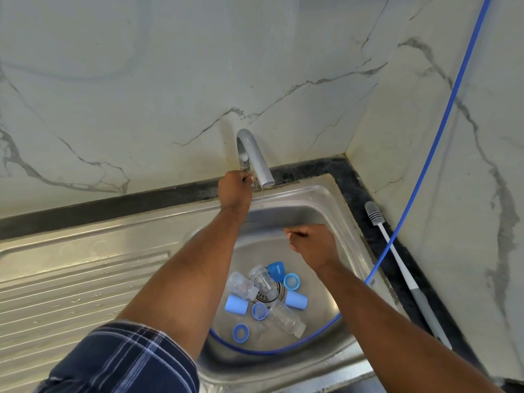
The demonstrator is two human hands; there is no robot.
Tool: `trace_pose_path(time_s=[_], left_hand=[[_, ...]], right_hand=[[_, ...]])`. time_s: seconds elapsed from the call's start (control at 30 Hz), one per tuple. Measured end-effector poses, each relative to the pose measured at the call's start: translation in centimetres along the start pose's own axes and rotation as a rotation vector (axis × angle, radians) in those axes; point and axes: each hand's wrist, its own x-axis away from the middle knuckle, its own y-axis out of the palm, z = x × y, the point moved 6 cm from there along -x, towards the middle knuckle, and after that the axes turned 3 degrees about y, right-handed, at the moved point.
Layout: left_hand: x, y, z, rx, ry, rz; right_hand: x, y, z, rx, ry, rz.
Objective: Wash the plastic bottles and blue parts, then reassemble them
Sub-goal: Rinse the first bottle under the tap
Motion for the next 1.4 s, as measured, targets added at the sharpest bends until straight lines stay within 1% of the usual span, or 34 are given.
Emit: trace_pose_path(time_s=[0.33, 0.47, 0.6, 0.7, 0.8, 0.83, 0.97, 1.07, 1.17, 1.3, 1.4], left_hand=[[0.2, 0.0, -0.2, 0.018, 0.009, 0.016], [0.2, 0.2, -0.6, 0.019, 0.067, -0.039], [0.8, 0.0, -2.5, 0.02, 0.056, -0.086], [2.6, 0.2, -6.1, -0.01, -0.006, -0.135], [5.4, 1.8, -11.1, 0.061, -0.146, -0.254], [6.3, 2.2, -12.5, 0.044, -0.166, -0.284], [9.3, 3.3, -15.7, -0.163, -0.149, -0.429], [10.4, 3.7, -17.2, -0.277, -0.122, -0.473], [11.0, 4.7, -18.5, -0.41, -0.036, -0.529], [12.4, 7.1, -18.5, -0.769, 0.223, -0.684], [12.9, 8.3, -17.7, -0.997, 0.398, -0.718]], right_hand=[[0.1, 0.5, 0.5, 0.012, 0.009, -0.014], [-0.1, 0.6, 1.2, 0.002, 0.032, -0.035], [0.0, 1.1, 2.1, -0.012, 0.085, -0.071], [0.4, 2.3, 2.7, 0.055, 0.095, -0.15], [1.0, 3.8, 3.8, 0.103, 0.127, -0.208], [1.2, 4.3, 4.2, 0.125, 0.135, -0.221], [1.7, 6.4, 6.1, 0.257, 0.144, -0.287], [2.0, 7.9, 7.8, 0.361, 0.172, -0.339], [2.6, 8.7, 9.0, 0.42, 0.215, -0.374], [3.3, 9.1, 9.9, 0.362, 0.296, -0.371], [3.5, 8.5, 10.8, 0.261, 0.371, -0.375]])
